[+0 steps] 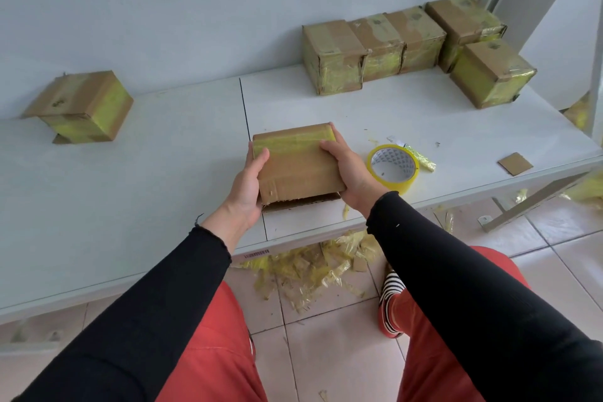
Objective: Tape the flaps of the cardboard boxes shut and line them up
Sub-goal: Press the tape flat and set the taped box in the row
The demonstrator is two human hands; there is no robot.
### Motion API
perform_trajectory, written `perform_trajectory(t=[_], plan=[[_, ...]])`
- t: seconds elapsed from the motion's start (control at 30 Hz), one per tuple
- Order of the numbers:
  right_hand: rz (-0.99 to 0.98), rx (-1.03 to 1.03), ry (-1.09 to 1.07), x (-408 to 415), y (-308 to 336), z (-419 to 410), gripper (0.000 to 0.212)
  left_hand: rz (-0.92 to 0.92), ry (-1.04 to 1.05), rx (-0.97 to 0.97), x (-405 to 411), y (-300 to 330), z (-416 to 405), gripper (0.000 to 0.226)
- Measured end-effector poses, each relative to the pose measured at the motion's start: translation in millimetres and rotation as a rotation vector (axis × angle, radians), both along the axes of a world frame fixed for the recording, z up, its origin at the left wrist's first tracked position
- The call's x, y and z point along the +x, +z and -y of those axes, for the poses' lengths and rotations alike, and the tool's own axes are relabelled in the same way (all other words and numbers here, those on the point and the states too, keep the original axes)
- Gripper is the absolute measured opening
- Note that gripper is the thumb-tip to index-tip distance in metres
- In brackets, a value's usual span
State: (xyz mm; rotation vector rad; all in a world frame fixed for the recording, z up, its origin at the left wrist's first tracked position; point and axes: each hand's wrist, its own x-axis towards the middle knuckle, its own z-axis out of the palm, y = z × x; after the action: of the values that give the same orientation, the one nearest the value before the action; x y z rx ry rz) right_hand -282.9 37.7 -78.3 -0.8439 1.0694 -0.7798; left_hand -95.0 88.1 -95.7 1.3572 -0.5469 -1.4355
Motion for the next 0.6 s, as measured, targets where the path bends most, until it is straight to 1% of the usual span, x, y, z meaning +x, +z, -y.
perform_trajectory(t=[0.13, 0.23, 0.33, 0.37, 0.4, 0.47, 0.5, 0.53, 0.6], plan=[[0.046, 0.053, -0.078, 3, 23, -1, 0.062, 0.073, -0.035, -0.017, 13, 35, 5, 0.053], [0.025, 0.135, -0.104, -1, 36, 2, 0.055, 0.039, -0.148, -0.106, 48, 70, 19, 0.063], [0.053, 0.257, -0.073, -1, 38, -2, 0.025, -0.048, -0.263, -0.177, 71, 86, 33, 0.074], [0.070, 0.279, -0.076, 2, 38, -6, 0.022, -0.047, -0.296, -0.177, 72, 87, 38, 0.076], [0.084, 0.288, -0.087, 6, 37, -10, 0.024, -0.024, -0.322, -0.163, 71, 86, 43, 0.078], [0.087, 0.300, -0.081, 14, 35, -17, 0.039, 0.064, -0.330, -0.125, 64, 80, 50, 0.076], [0.023, 0.264, -0.047, 17, 34, -22, 0.049, 0.109, -0.299, -0.115, 58, 76, 52, 0.071], [-0.103, 0.193, -0.002, 20, 31, -28, 0.058, 0.156, -0.250, -0.107, 50, 71, 52, 0.062], [-0.463, -0.059, 0.134, 25, 22, -38, 0.063, 0.257, -0.164, -0.080, 33, 57, 49, 0.048]])
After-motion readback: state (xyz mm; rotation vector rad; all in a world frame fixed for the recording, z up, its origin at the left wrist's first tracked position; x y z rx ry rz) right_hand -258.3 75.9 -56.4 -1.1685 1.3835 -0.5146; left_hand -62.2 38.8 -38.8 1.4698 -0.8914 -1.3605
